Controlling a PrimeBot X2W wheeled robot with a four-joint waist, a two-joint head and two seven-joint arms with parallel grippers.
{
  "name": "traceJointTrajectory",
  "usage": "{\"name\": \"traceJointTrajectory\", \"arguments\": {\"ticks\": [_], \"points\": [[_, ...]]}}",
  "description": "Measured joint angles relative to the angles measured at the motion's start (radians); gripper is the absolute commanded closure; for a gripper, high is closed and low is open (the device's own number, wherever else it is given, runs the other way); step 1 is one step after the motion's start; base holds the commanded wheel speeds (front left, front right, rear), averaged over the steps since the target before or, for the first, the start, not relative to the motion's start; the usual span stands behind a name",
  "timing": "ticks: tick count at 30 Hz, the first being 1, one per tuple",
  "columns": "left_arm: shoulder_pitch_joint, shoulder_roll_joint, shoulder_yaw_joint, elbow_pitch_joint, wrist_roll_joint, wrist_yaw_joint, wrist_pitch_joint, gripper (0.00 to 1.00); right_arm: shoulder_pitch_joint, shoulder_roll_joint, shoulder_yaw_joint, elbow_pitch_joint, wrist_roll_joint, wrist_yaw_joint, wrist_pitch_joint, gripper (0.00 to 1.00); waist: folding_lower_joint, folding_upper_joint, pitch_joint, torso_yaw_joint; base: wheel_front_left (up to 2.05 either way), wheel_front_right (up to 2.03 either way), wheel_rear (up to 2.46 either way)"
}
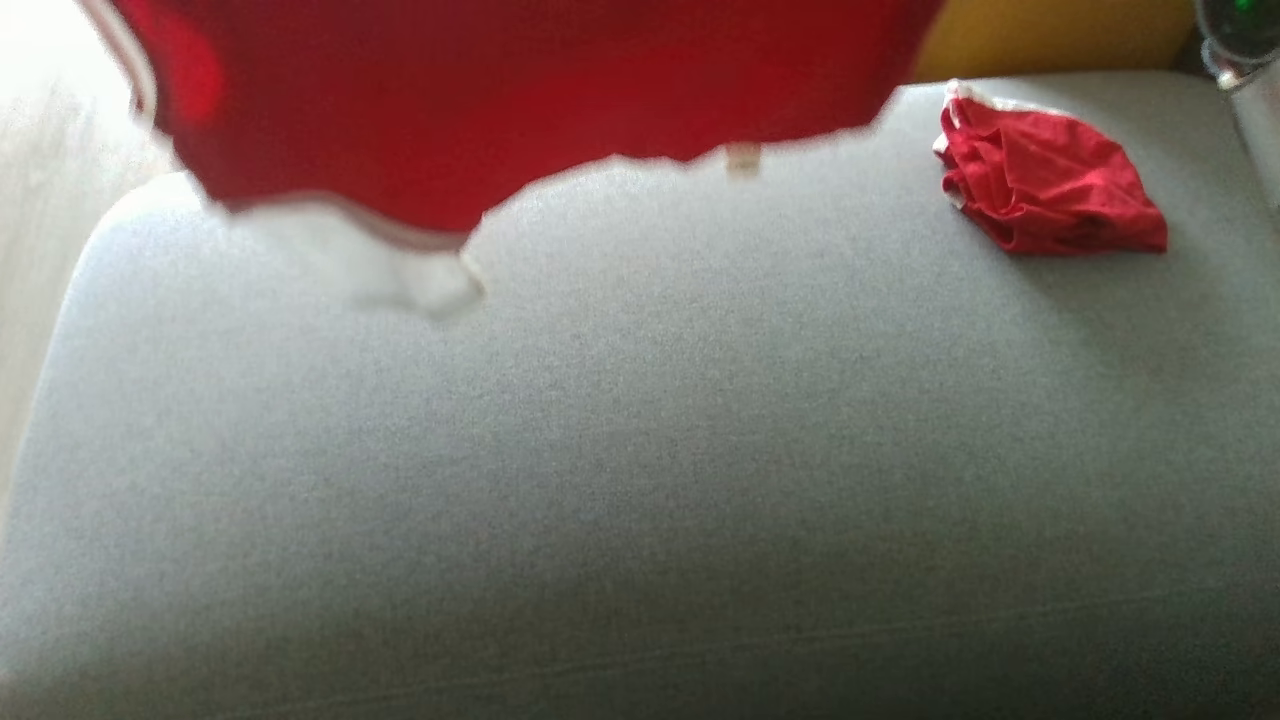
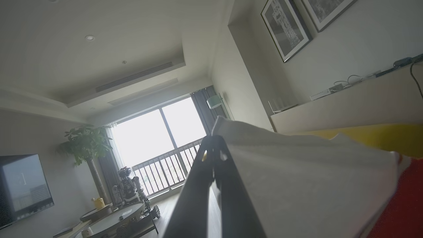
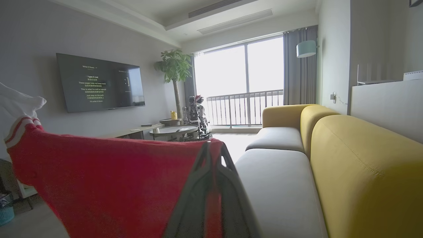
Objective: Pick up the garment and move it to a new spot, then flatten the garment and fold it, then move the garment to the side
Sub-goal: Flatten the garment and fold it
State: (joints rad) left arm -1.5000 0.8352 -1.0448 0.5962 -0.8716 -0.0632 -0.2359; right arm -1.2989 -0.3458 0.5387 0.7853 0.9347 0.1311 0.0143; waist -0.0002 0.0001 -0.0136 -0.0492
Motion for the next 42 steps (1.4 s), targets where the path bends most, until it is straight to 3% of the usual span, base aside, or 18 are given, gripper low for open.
{"name": "traceJointTrajectory", "arguments": {"ticks": [7, 12, 21, 23, 29, 34, 38, 42], "points": [[-0.031, -0.005, -0.013, -0.045, 0.026, 0.0, 0.048, 1.0, -0.003, -0.013, 0.007, -0.004, -0.002, 0.0, 0.014, 1.0, 0.0, 0.0, -0.008, 0.008, 0.0, 0.0, 0.0], [-0.067, -0.043, -0.031, -0.045, 0.036, 0.0, 0.086, 1.0, -0.04, -0.011, 0.013, 0.041, -0.018, 0.0, 0.033, 1.0, 0.0, 0.0, 0.031, 0.014, 0.0, 0.0, 0.0], [-0.168, -0.174, -0.072, 0.035, 0.106, 0.003, 0.117, 1.0, -0.223, 0.028, 0.047, 0.191, -0.143, 0.0, 0.007, 1.0, 0.0001, -0.0001, 0.219, 0.015, 0.0, 0.0, 0.0], [-0.226, -0.192, -0.063, 0.068, 0.132, 0.03, 0.087, 1.0, -0.281, 0.052, 0.052, 0.224, -0.177, 0.0, -0.032, 1.0, 0.0002, 0.0, 0.276, 0.012, 0.0, 0.0, 0.0], [-0.377, -0.263, 0.015, 0.156, 0.225, 0.155, -0.017, 1.0, -0.477, 0.061, 0.026, 0.36, -0.342, 0.0, -0.249, 1.0, 0.0004, -0.0001, 0.446, -0.001, 0.0, 0.0, 0.0], [-0.407, -0.304, 0.163, -0.037, 0.339, 0.257, -0.022, 1.0, -0.584, 0.037, -0.066, 0.309, -0.477, 0.0, -0.271, 1.0, 0.0005, -0.0001, 0.58, 0.005, 0.0, 0.0, 0.0], [-0.298, -0.304, 0.282, -0.174, 0.389, 0.275, -0.024, 1.0, -0.533, 0.024, -0.166, 0.202, -0.587, 0.0, -0.273, 1.0, 0.0006, -0.0001, 0.669, 0.026, 0.0, 0.0, 0.0], [0.004, -0.311, 0.389, -0.289, 0.423, 0.246, -0.024, 1.0, -0.333, 0.03, -0.243, 0.143, -0.67, 0.0, -0.273, 1.0, 0.0008, -0.0001, 0.717, 0.082, 0.0, 0.0, 0.0]]}}
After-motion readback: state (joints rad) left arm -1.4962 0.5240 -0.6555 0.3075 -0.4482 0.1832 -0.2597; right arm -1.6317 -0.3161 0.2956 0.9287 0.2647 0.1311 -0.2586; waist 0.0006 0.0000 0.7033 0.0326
